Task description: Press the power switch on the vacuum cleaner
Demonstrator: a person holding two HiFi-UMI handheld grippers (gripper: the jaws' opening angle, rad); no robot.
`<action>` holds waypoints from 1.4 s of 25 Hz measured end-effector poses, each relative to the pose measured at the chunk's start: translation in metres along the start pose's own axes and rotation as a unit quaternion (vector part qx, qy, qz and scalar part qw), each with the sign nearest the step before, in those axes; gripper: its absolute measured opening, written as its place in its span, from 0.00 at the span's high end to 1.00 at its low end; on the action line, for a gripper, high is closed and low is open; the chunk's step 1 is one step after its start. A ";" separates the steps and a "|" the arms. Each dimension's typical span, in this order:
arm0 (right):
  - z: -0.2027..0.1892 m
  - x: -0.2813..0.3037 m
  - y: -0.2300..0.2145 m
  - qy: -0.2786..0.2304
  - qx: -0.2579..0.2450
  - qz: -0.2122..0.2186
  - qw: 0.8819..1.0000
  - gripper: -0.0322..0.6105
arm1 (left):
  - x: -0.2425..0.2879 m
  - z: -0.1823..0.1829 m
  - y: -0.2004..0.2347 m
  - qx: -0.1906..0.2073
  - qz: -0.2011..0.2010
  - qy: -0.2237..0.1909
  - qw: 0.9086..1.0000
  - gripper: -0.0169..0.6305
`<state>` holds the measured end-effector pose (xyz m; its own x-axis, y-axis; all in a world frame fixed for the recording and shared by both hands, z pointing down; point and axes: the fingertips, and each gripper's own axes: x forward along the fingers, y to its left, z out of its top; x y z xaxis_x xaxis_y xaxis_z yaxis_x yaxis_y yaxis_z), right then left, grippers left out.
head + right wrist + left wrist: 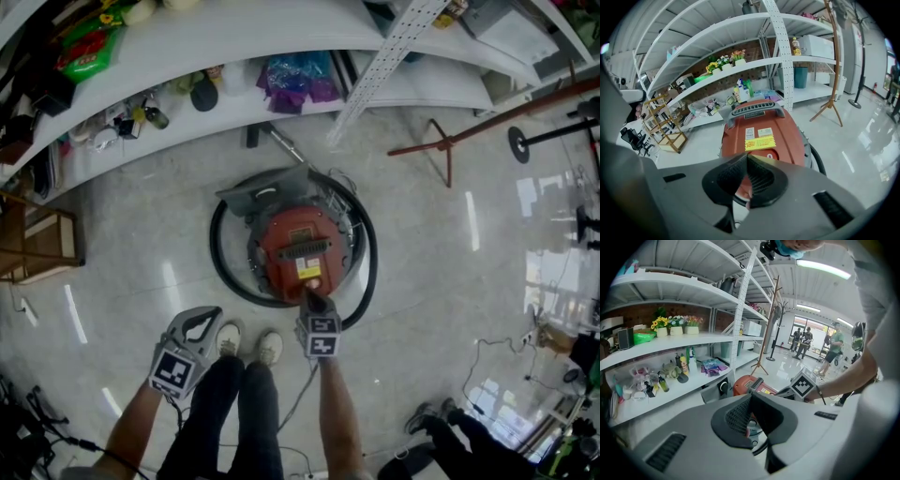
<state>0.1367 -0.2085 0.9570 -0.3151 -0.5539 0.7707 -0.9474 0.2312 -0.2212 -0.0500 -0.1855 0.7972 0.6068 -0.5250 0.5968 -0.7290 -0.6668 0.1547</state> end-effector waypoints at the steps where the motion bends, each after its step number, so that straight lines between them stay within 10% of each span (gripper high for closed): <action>1: 0.000 0.000 0.000 0.004 -0.004 -0.002 1.000 0.94 | 0.001 -0.001 0.000 0.000 0.000 0.000 1.000 0.96; 35: -0.010 0.008 -0.001 0.030 -0.004 0.008 1.000 0.93 | 0.006 -0.012 0.002 -0.007 0.001 0.009 1.000 0.96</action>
<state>0.1358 -0.2049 0.9691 -0.3253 -0.5009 0.8021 -0.9420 0.2461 -0.2283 -0.0511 -0.1837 0.8106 0.5992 -0.5170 0.6113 -0.7352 -0.6576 0.1645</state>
